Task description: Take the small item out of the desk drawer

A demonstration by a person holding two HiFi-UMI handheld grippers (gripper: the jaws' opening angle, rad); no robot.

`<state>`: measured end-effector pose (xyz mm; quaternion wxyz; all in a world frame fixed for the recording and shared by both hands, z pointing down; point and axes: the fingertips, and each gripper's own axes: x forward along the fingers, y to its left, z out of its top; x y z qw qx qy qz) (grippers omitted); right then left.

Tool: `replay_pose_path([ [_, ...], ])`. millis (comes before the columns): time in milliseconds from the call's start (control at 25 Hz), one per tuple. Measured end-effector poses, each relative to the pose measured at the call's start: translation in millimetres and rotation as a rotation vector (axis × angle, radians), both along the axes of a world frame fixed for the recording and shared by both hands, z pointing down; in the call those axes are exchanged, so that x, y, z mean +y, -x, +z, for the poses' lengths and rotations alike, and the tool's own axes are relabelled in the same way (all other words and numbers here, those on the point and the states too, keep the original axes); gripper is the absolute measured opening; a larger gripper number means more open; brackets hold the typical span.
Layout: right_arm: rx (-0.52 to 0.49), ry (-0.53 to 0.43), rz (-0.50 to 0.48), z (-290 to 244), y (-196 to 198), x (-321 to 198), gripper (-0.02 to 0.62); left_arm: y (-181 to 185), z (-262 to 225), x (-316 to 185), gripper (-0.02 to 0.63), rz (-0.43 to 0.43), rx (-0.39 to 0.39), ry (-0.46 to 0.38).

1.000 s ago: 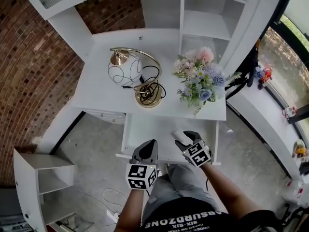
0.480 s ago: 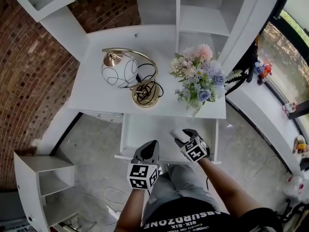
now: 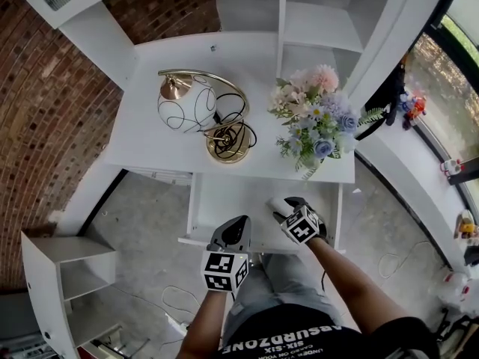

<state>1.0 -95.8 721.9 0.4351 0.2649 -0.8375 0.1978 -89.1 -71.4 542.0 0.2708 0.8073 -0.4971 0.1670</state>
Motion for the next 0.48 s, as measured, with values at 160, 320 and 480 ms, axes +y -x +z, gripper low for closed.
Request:
replay_pose_path([
  [160,0.014,0.023,-0.010,11,2,-2,0.222,4,2,-2,0.006,-0.011,0.002,0.005],
  [320,0.023,0.055,-0.008,24,0,-2,0.222,8,6,-2,0.006,-0.020,0.002,0.013],
  [480,0.041,0.080,-0.004,35,-1,-3,0.222,10,10,-2,0.006,-0.025,0.001,0.022],
])
